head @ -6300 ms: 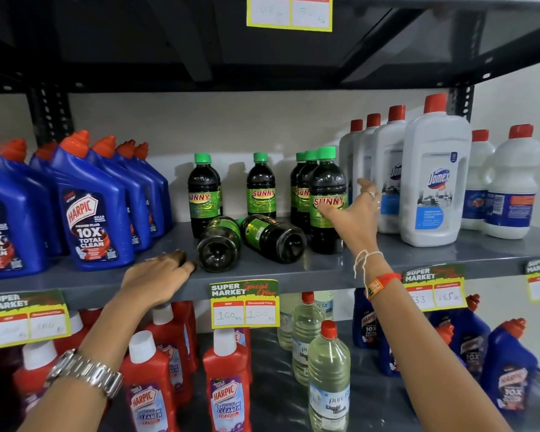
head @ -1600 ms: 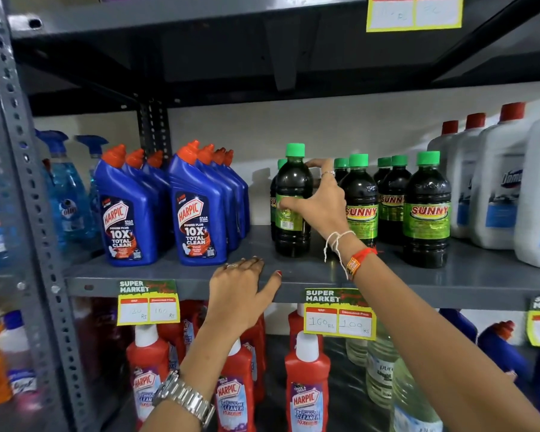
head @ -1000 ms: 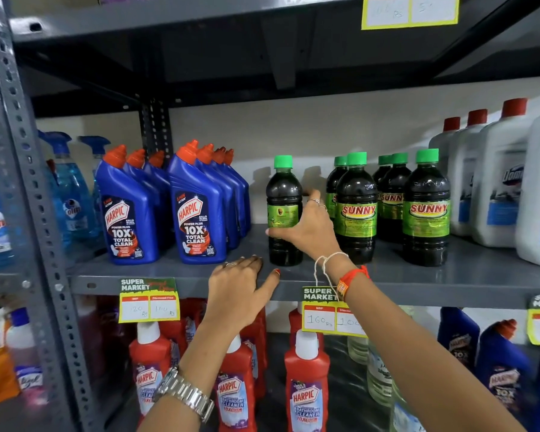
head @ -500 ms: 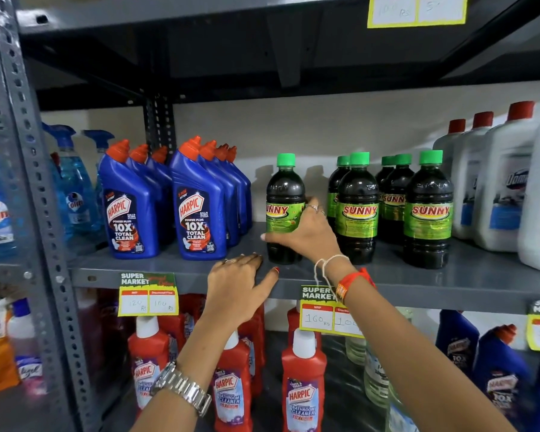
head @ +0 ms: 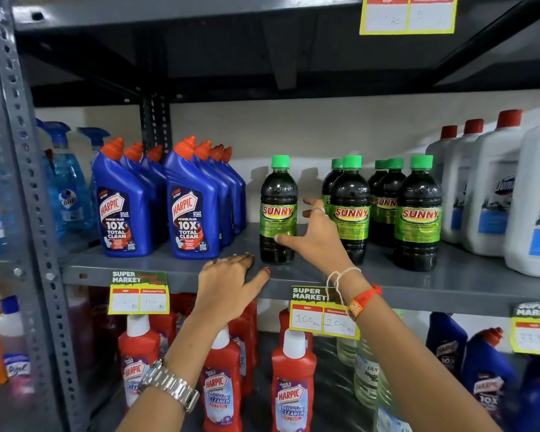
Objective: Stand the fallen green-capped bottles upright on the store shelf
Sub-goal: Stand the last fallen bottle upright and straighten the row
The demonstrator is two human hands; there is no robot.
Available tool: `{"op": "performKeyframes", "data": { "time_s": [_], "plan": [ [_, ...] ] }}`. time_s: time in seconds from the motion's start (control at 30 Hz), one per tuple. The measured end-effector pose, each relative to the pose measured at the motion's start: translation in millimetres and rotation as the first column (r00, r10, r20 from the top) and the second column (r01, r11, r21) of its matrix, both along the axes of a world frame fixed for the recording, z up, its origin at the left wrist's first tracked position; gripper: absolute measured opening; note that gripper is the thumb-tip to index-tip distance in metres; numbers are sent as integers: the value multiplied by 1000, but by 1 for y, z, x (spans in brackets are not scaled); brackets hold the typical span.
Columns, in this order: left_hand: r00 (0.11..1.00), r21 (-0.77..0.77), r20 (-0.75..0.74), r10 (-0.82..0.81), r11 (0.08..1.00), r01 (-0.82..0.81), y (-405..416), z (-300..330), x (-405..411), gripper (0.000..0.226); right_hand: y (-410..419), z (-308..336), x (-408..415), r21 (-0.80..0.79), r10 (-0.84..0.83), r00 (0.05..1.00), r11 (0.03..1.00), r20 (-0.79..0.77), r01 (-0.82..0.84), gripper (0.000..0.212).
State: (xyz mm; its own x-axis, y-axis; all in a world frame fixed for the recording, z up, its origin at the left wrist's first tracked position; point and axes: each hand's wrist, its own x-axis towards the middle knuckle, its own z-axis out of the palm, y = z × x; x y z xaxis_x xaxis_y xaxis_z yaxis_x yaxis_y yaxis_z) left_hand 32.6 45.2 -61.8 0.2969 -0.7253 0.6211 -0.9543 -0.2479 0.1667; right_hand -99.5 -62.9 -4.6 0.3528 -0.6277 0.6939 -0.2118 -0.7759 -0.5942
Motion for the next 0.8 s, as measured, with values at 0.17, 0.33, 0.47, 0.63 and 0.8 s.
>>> {"op": "performKeyframes", "data": {
  "time_s": [0.17, 0.33, 0.47, 0.63, 0.8],
  "plan": [
    [972, 62, -234, -3, 998, 18, -2, 12, 3, 64, -2, -6, -49, -41, -295, 936, 951, 191, 308, 46],
    [673, -264, -633, -382, 924, 276, -18, 38, 2, 68, -13, -4, -75, -41, -385, 902, 916, 193, 400, 57],
    [548, -232, -736, -397, 909, 346, -32, 45, -5, 76, -24, -12, -78, 37, -294, 956, 955, 3, 294, 84],
    [613, -209, -710, -347, 935, 287, -37, 40, -7, 64, -37, -19, -80, 228, -200, 978, 951, -59, 209, 79],
    [611, -217, -717, -335, 941, 261, -41, 42, -7, 60, -40, -18, -78, 255, -206, 977, 943, -54, 213, 78]
  ]
}}
